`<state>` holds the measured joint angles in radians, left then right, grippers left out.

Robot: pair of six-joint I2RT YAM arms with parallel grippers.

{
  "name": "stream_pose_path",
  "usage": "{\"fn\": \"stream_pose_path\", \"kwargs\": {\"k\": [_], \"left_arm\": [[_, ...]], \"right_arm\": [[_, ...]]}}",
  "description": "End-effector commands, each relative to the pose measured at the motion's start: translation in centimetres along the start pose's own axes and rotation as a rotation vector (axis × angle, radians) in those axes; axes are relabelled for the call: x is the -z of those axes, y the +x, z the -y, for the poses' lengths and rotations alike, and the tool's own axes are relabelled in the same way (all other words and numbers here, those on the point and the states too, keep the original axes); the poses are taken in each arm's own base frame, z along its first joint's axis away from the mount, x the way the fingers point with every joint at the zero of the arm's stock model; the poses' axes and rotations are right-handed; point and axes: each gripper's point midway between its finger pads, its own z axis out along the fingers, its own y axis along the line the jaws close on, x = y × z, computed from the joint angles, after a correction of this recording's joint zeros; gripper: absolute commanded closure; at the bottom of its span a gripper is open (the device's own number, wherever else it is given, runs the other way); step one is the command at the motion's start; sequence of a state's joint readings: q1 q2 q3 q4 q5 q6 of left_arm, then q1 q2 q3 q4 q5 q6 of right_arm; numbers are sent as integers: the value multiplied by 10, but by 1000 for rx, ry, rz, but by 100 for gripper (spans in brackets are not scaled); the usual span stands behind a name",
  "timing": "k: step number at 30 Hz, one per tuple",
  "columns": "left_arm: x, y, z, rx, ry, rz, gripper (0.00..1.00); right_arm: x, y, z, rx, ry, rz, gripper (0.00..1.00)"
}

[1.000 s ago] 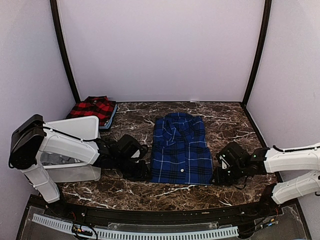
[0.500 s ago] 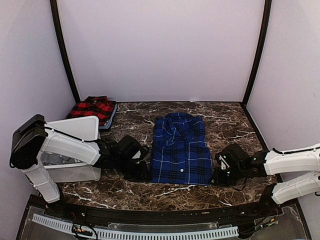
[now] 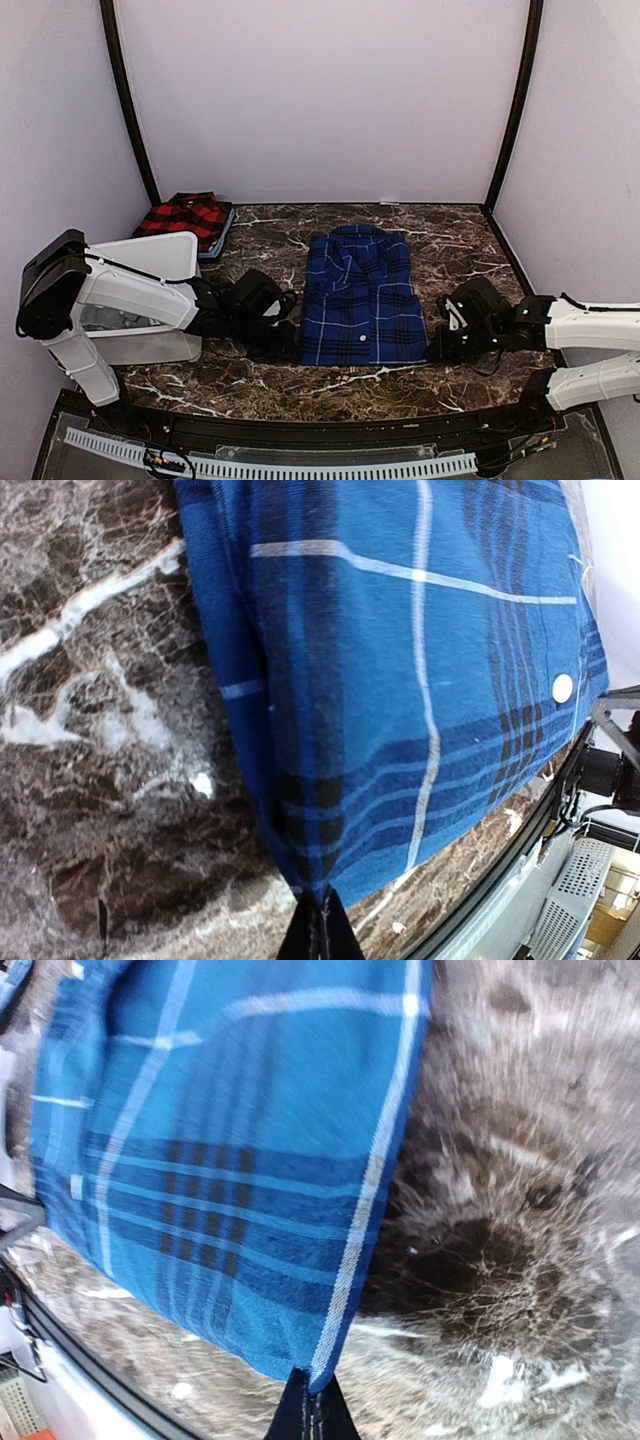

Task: Fold and stack the long sleeve shirts
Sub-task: Pick up the 2/3-rectangle-folded shirt from the center of the board, then fold the 2/3-rectangle-folded shirt at the center of the board.

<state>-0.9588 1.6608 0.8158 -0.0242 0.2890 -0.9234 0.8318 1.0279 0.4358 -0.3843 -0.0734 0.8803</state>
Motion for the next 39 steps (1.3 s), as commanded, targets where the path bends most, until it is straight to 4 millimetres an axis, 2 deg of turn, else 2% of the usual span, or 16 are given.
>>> {"fn": "stream_pose_path", "kwargs": {"k": [1,8,12,16,20,21,22,23,24,25,26,27,28,29,33,39], "left_arm": [[27,-3,22,-57,41,26,100],[61,-44,76,-157,106,114,100],[75,-90,94,-169,171,152,100],[69,-164,88,-147,208,203,100],[57,-260,59,-96,201,298,100],[65,-286,68,-110,219,356,100],[44,-305,42,-72,177,362,100],[55,-331,53,-87,189,423,100],[27,-343,25,-47,141,414,100],[37,-365,36,-55,151,467,100],[8,-369,14,-26,119,444,100],[13,-384,23,-32,129,474,100],[-14,-382,3,-5,101,437,100],[-11,-393,10,-7,114,463,100],[-48,-386,-12,51,107,413,100],[-55,-357,0,17,93,365,100]], "right_arm": [[32,-31,-24,18,-26,110,100],[64,-92,-56,86,0,258,100],[73,-151,-75,108,-18,346,100],[67,-225,-74,94,-15,423,100],[37,-297,-58,74,13,442,100],[27,-316,-49,60,30,454,100],[16,-333,-43,46,27,456,100],[-1,-347,-34,28,20,438,100],[-17,-360,-28,16,10,426,100],[-33,-370,-22,7,9,415,100],[-51,-379,-17,0,10,399,100],[-66,-386,-13,-5,8,385,100],[-83,-390,-8,-14,10,361,100],[-93,-398,-9,-13,2,354,100],[-134,-386,4,-37,3,266,100],[-128,-350,17,-50,27,233,100]]}}
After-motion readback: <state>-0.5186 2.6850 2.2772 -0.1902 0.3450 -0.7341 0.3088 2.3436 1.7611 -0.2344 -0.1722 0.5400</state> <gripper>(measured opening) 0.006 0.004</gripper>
